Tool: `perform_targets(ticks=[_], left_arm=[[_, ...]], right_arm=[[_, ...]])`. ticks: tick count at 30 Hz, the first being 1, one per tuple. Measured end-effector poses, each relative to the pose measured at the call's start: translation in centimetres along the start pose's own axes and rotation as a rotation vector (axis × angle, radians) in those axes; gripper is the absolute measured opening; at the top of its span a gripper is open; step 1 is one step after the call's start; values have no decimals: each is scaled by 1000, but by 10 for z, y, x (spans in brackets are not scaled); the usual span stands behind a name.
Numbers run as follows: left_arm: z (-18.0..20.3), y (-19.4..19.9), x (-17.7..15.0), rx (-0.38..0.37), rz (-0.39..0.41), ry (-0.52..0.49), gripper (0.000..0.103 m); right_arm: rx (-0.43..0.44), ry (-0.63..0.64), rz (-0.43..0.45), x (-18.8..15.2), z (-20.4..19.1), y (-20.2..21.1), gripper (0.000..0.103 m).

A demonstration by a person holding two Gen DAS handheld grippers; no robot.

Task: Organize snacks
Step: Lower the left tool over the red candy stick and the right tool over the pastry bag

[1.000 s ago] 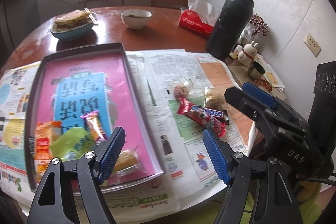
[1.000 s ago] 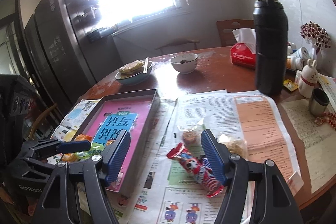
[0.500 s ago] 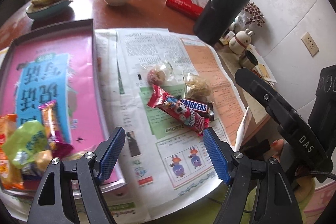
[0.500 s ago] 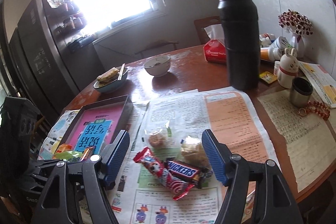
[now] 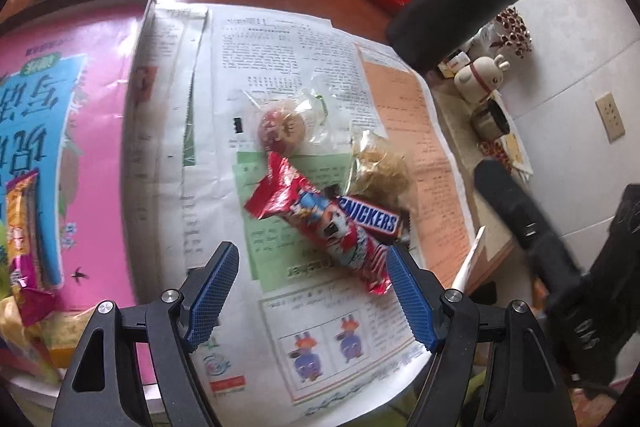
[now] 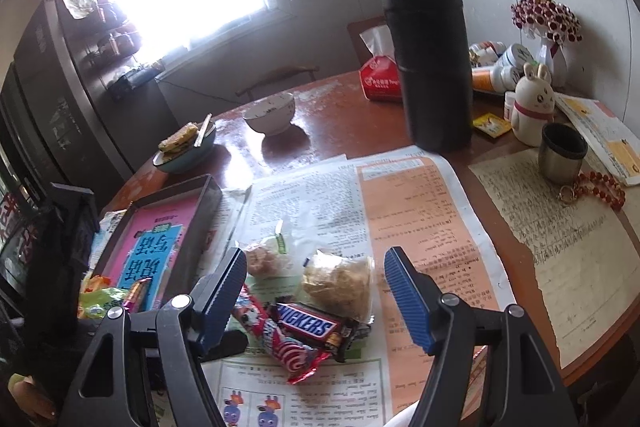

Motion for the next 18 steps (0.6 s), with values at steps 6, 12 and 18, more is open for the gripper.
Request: perform_targets(ticks=[6,12,18], left_arm=[[1,-8,5,51,26,-18,76],[2,-10,7,87,46,-29,76],[12,-12,3,53,34,-27,67]], right_arm=[[-24,-31,-40,-9,17,-15,71],[-31,-68,-90,-16,29,-29,71],[-19,-93,-109,-20,33,-33,71]])
Point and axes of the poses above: each gripper's, at about its wrist camera, not at the fingertips, and y roughly against the way its jaws point, z to its right, x to its top, the point moved 6 cm from there along -y, roughly the way its jaws point, and after that the axes turned 15 degrees about z, right-handed, at the moved point
